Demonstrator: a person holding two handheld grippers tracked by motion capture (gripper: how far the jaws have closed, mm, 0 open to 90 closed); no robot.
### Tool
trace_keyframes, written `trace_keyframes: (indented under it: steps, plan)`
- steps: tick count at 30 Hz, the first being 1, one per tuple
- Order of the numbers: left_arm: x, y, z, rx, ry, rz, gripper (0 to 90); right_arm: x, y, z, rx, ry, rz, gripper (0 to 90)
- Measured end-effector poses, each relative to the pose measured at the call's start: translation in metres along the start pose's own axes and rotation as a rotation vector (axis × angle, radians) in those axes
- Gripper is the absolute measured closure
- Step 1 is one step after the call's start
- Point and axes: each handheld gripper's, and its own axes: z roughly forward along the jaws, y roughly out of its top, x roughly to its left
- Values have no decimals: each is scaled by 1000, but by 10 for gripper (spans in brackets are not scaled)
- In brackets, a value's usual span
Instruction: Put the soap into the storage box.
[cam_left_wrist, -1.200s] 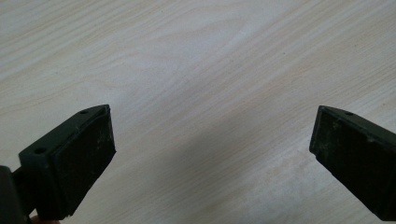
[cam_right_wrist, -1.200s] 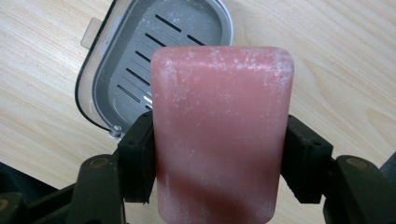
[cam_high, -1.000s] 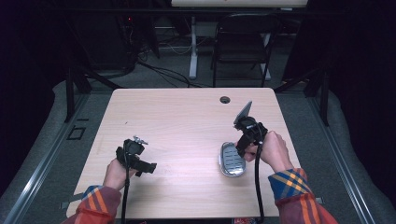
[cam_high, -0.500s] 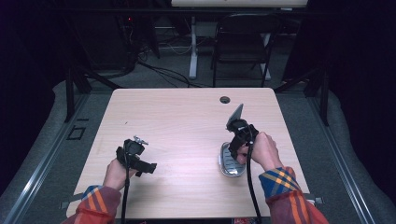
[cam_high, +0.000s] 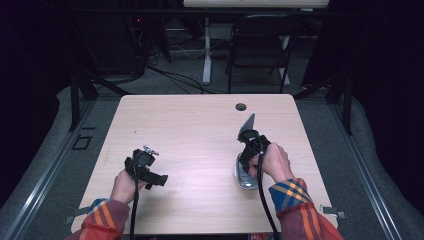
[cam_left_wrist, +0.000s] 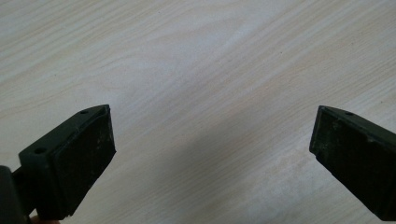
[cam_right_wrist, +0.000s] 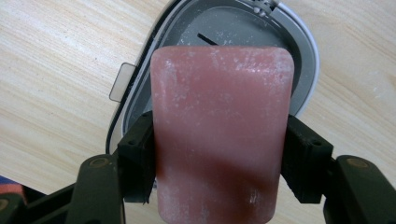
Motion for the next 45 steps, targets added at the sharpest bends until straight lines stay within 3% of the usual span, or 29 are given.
trace_keyframes:
  steps: [1,2,6,9,15,22,24,26,35,38,39,40,45]
  plan:
    - [0,0,0,1,1,0,2,0,1,0,15,-2,-4,371]
    - [0,0,0,0,0,1,2,1,0,4,-23,16,30,370]
    - [0,0,0,6,2,0,2,0,3,2,26,-4,15,370]
    - [0,0,0,6,1,-1,2,0,3,2,26,-1,33,370]
    - [0,0,0,8,1,1,2,0,0,3,-13,15,63,367]
    - [0,0,0,10,1,4,2,-1,-2,-2,-11,11,39,364]
    - [0,0,0,10,1,5,2,-2,-5,-1,-42,29,58,370]
    - [0,0,0,10,1,4,2,-4,-6,-6,-23,29,38,388]
    - [-1,0,0,9,-1,5,2,-12,-18,-13,-120,83,27,406]
    - [-1,0,1,8,-1,5,2,-17,-22,-19,-128,80,-9,396]
    - [-1,0,0,7,0,5,2,-16,-26,-17,-188,96,29,392]
    - [-1,0,0,7,0,5,2,-19,-26,-22,-151,79,-7,387]
    - [-1,0,0,6,0,6,2,-21,-35,-28,-203,59,-22,350]
